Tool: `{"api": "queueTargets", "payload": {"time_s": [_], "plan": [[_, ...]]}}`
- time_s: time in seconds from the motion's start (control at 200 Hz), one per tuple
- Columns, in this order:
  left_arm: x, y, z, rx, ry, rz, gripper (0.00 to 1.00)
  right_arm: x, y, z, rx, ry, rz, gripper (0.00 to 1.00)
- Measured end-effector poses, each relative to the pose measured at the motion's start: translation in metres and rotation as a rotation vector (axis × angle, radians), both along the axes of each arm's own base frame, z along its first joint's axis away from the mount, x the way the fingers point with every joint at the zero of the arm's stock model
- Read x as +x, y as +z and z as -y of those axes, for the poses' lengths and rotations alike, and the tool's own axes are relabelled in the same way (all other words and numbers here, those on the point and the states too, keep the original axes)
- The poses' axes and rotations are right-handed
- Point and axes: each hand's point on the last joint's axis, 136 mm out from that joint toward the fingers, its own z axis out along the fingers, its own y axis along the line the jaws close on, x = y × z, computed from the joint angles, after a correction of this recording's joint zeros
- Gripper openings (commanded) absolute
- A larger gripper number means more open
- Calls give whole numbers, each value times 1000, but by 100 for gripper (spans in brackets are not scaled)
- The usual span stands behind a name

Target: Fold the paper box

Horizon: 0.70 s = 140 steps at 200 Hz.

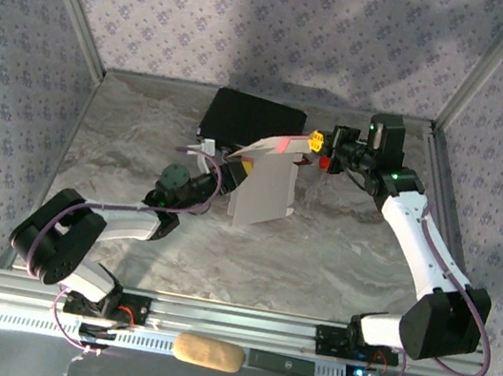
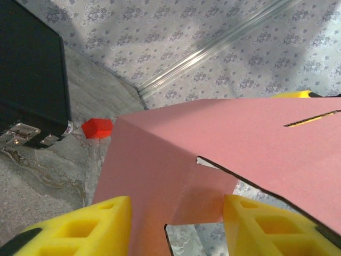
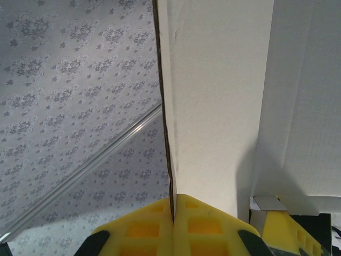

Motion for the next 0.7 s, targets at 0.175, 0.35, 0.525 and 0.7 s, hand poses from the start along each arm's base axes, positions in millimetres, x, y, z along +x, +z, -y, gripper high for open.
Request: {"api": "queueTargets", "payload": {"time_s": [0.175,0.35,0.525,0.7], "plan": [[1,-2,0,14,3,-1,26,0,-3,-1,-3,-2,0,0],[-1,-8,1,49,1,-14,27,0,-5,-1,-8,-3,-4,0],[-14,0,2,91,-12,1,58,-2,-9,-4,-33,0,-2,0],[-40,15,-13,166,18,10,64,-7,-20,-3,-115,8,-2,0]]}}
